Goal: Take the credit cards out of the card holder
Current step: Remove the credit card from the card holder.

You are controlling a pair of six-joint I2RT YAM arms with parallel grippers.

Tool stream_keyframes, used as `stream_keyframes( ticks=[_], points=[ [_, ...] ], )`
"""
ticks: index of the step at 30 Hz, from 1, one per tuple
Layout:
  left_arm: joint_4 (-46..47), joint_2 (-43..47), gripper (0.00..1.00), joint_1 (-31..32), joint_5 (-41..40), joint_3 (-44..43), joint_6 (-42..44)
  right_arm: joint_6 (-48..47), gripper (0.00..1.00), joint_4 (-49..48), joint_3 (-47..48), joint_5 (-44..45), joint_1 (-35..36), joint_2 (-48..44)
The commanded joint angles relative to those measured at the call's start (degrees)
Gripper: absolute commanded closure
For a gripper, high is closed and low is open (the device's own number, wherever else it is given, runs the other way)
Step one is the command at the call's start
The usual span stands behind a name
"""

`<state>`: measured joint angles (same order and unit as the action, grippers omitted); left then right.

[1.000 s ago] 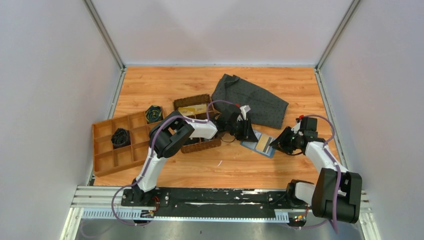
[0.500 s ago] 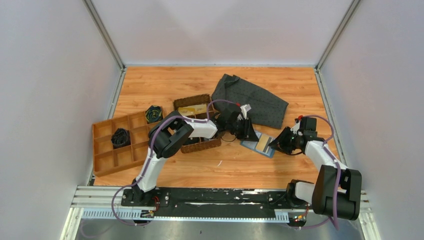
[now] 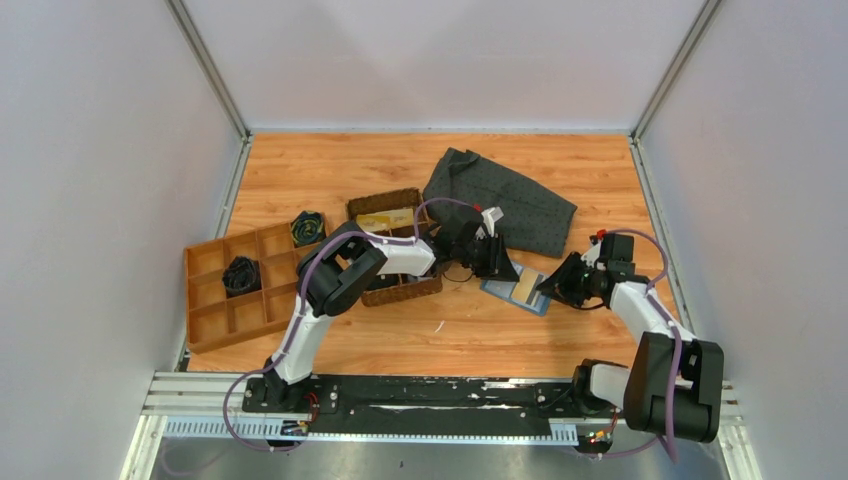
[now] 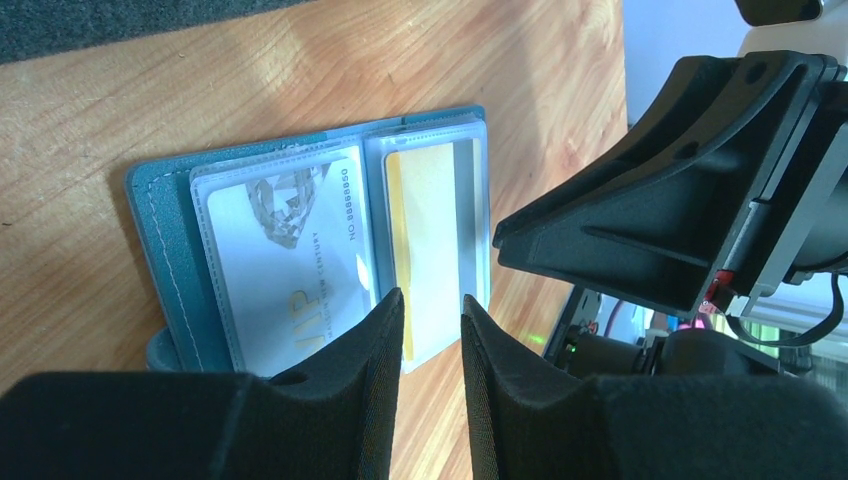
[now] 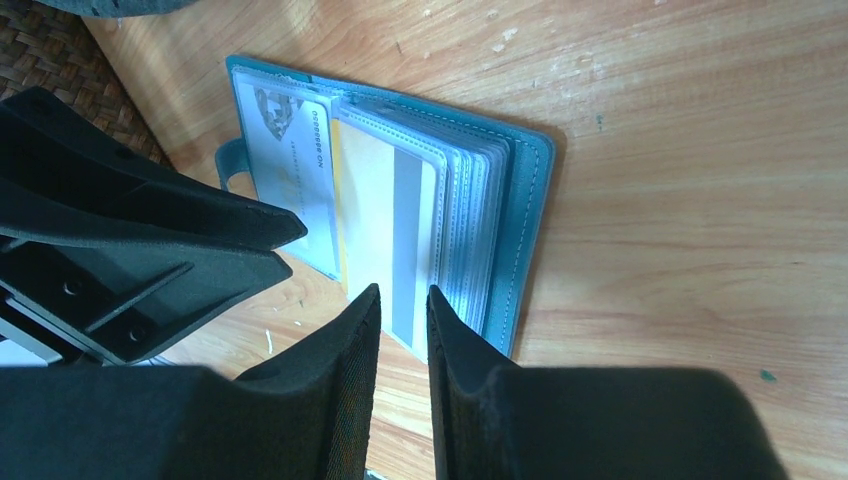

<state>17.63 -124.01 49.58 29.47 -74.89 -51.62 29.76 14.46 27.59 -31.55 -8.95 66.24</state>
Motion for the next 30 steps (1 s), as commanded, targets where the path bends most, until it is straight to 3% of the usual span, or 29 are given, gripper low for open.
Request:
stream_keyframes(
  ticks=[1,24,30],
  points=[
    [-0.1,0.1,0.69,-0.2,1.1,-1.0,-0.2,0.2,0.74,-0.5,0.5,-1.1,0.8,1.0],
    [-0.1,-2.3,0.69,0.2,1.3,-0.5,0.7,-2.4,0.75,-1.7,-0.4,-0.2,1.1,5.5],
    [-0.1,-2.7,0.69,0.2,1.6,0.3,0.7,-4.0,0.74,2.2,2.1,1.0,1.2,1.1]
  ],
)
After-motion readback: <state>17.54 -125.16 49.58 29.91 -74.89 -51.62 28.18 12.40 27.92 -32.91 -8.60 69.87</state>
